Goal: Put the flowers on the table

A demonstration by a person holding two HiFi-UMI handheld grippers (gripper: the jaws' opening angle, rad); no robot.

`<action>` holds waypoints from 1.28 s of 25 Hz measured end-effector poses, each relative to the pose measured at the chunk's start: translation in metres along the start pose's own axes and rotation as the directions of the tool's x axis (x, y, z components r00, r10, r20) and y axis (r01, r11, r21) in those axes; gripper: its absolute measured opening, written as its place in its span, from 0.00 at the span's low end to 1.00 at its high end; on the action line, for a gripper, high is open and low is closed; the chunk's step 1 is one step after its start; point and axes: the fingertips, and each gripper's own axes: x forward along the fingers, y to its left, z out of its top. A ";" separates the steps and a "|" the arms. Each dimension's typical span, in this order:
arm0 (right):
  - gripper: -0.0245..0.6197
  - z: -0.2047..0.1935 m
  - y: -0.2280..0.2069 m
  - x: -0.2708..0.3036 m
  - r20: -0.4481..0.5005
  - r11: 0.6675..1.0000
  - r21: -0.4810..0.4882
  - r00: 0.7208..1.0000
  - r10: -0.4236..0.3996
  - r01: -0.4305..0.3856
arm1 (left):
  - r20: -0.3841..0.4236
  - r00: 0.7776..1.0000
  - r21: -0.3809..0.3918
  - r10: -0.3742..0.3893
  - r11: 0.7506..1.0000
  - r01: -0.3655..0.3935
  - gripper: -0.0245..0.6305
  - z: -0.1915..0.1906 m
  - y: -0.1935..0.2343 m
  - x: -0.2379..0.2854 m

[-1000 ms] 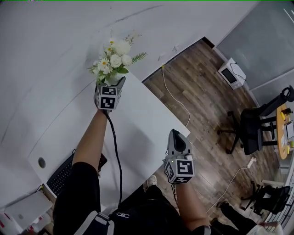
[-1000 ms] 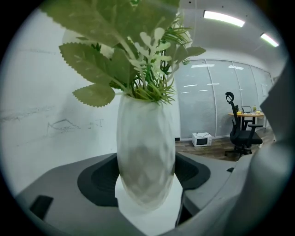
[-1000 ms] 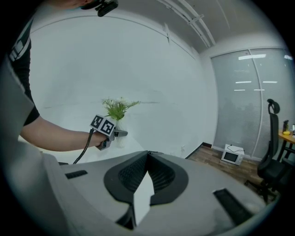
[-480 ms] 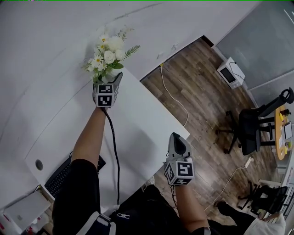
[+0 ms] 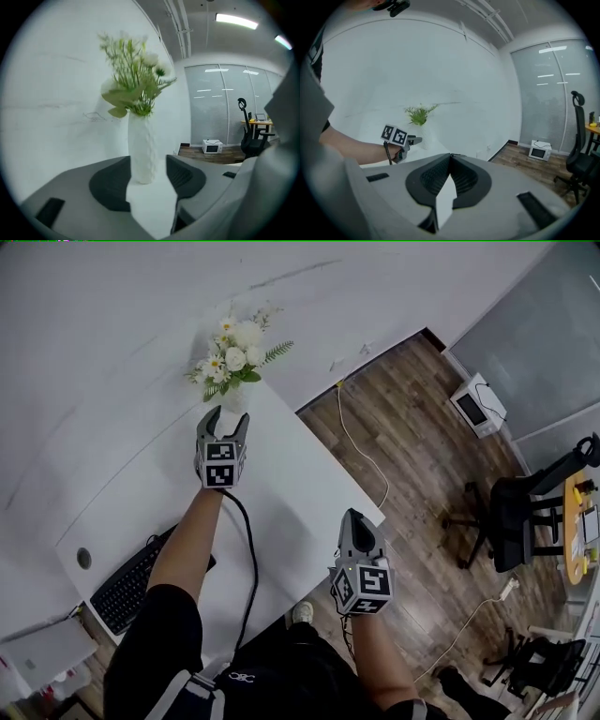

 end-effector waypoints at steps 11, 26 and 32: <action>0.05 0.061 0.027 -0.089 0.186 0.986 -0.028 0.968 0.169 -0.167 | 0.158 0.978 0.002 0.139 0.990 -0.141 0.04 0.094 -0.054 -0.221; 0.04 0.118 0.096 -0.170 0.332 0.908 -0.144 0.845 0.419 -0.394 | 0.085 0.980 -0.089 0.179 0.981 -0.172 0.04 0.098 -0.132 -0.425; 0.04 0.119 0.107 -0.184 0.332 0.901 -0.189 0.838 0.433 -0.391 | 0.109 0.973 -0.080 0.206 0.977 -0.198 0.04 0.105 -0.133 -0.444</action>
